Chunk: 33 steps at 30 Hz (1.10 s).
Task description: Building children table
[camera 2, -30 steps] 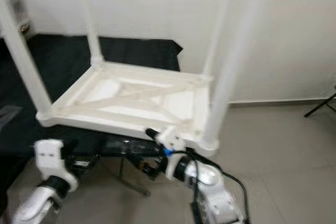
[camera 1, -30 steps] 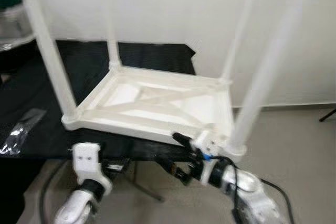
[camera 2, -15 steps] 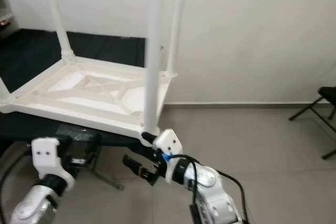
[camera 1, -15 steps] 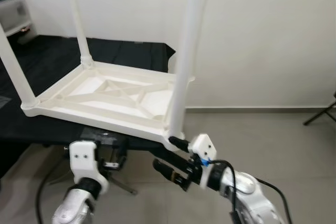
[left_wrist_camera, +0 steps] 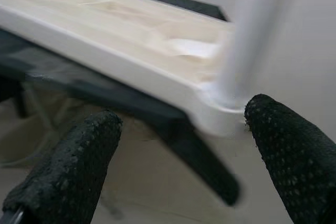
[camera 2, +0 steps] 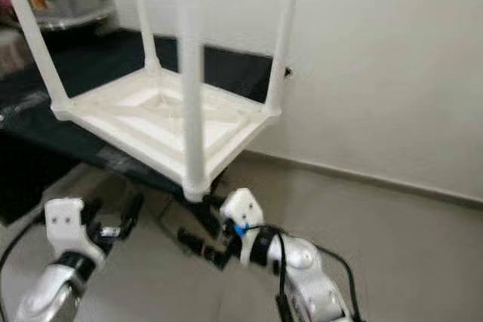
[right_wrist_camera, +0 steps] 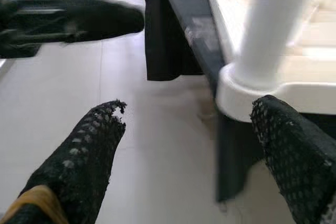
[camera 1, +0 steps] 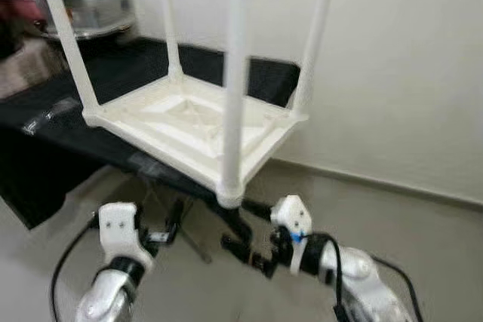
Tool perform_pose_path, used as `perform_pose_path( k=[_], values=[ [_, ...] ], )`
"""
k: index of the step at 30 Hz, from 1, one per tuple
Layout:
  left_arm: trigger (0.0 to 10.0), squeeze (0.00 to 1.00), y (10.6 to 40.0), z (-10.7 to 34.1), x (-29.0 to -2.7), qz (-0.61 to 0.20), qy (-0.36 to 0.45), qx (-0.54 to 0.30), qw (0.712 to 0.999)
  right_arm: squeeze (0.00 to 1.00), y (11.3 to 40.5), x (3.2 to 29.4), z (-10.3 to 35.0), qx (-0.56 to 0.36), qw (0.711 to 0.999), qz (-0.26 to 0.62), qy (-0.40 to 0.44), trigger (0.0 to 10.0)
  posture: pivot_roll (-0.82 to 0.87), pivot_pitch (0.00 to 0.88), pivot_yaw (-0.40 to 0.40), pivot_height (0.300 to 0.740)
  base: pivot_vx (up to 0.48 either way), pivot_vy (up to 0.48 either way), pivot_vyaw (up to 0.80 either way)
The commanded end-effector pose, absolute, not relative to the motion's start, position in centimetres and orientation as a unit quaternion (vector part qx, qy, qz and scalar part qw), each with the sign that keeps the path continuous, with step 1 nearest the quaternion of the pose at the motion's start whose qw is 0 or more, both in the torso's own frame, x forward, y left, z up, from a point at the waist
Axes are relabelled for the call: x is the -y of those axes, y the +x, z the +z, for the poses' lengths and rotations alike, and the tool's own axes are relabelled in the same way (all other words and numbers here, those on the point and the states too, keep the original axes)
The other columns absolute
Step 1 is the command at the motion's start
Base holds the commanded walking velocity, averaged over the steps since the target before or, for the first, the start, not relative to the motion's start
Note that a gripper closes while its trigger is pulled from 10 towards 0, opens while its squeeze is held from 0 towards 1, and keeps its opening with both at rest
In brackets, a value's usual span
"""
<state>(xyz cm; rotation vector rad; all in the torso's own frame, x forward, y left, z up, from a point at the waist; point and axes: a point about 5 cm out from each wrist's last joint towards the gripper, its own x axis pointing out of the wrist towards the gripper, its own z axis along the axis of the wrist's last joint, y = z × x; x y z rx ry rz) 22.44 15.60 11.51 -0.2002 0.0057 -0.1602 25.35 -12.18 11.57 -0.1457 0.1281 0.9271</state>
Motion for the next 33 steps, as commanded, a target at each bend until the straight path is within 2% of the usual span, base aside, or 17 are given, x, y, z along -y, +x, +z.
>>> perform_pose_path(
  k=[1,23,29,33],
  values=[
    [10.0,0.0,22.5,11.3,-16.1,-0.072,-0.092,-0.01,0.993,0.0,25.3,11.7,11.8,-0.049,0.888,0.453,-0.064,10.0,0.0,0.03,-0.025,0.74,0.0,-0.469,0.8],
    [10.0,0.0,22.9,11.6,-16.3,-0.068,-0.094,-0.009,0.993,0.0,25.4,11.8,11.9,-0.052,0.891,0.448,-0.058,10.0,0.0,0.043,-0.022,0.74,0.0,-0.469,0.8],
    [10.0,0.0,23.3,11.9,-16.5,-0.064,-0.093,-0.004,0.994,0.0,25.9,12.0,12.0,-0.049,0.901,0.427,-0.059,10.0,-0.01,0.047,-0.02,0.74,0.0,-0.469,0.0],
    [10.0,0.0,24.4,12.9,-17.4,-0.017,-0.09,0.018,0.996,0.0,25.8,11.9,12.1,-0.047,0.902,0.425,-0.065,10.0,-0.01,0.051,-0.017,0.74,0.0,-0.318,0.0]
  ],
)
